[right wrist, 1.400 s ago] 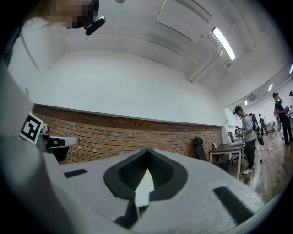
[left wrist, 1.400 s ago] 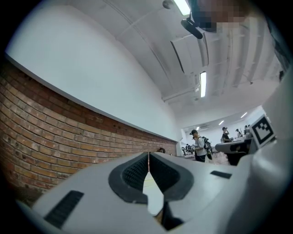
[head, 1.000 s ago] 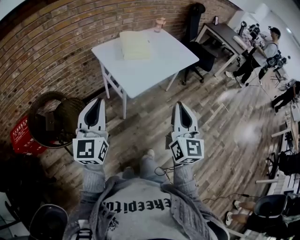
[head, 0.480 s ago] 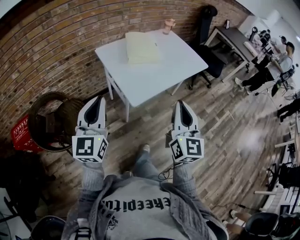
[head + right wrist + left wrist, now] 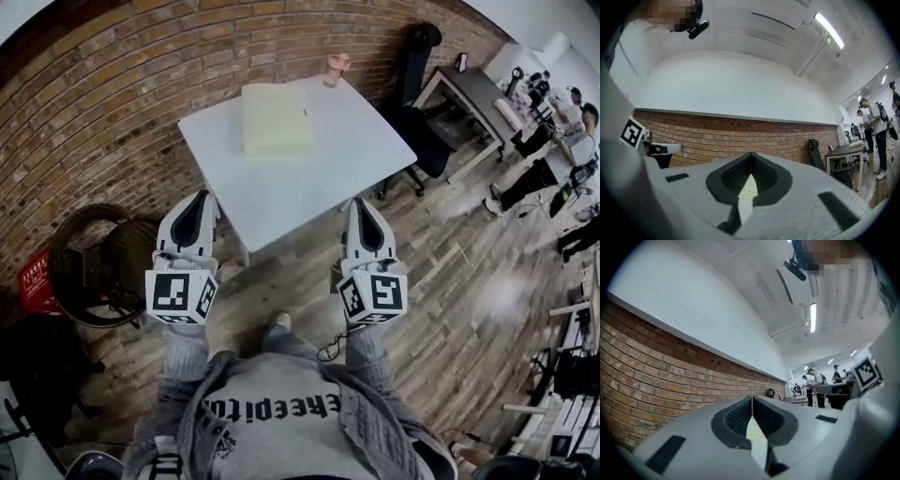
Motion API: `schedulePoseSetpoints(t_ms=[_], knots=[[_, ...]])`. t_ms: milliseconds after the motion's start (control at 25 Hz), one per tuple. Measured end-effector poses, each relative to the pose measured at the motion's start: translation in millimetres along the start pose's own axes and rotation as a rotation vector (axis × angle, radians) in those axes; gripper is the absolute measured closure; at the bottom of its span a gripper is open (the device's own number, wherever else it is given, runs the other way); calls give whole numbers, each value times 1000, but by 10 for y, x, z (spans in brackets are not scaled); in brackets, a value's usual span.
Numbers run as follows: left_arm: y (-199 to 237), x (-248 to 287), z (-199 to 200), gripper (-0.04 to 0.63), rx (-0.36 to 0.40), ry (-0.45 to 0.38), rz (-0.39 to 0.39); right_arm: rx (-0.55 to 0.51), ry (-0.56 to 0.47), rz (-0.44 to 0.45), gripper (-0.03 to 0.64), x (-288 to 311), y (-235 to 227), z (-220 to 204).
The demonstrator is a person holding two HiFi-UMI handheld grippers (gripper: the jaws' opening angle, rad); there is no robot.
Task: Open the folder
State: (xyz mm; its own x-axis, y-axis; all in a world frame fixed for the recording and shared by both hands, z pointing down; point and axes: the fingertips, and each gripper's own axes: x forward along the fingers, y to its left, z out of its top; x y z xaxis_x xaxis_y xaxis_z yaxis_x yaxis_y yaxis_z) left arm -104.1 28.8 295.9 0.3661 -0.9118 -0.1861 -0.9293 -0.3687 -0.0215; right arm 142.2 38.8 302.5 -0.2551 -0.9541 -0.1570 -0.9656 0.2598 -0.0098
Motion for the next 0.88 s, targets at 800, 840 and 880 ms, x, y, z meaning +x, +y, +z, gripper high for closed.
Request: schedulePoseSetpoints(t_ms=[800,840,880], knots=[[-233,898,-232,584,45,27,38,59,22,77,614,795,-683,-308],[-205,917,-263,584,46,32,38,59,25,78,614,829,-677,-332],[-175,940,-293,584,44,36,39,60,28,79,614,865,-668,-355]])
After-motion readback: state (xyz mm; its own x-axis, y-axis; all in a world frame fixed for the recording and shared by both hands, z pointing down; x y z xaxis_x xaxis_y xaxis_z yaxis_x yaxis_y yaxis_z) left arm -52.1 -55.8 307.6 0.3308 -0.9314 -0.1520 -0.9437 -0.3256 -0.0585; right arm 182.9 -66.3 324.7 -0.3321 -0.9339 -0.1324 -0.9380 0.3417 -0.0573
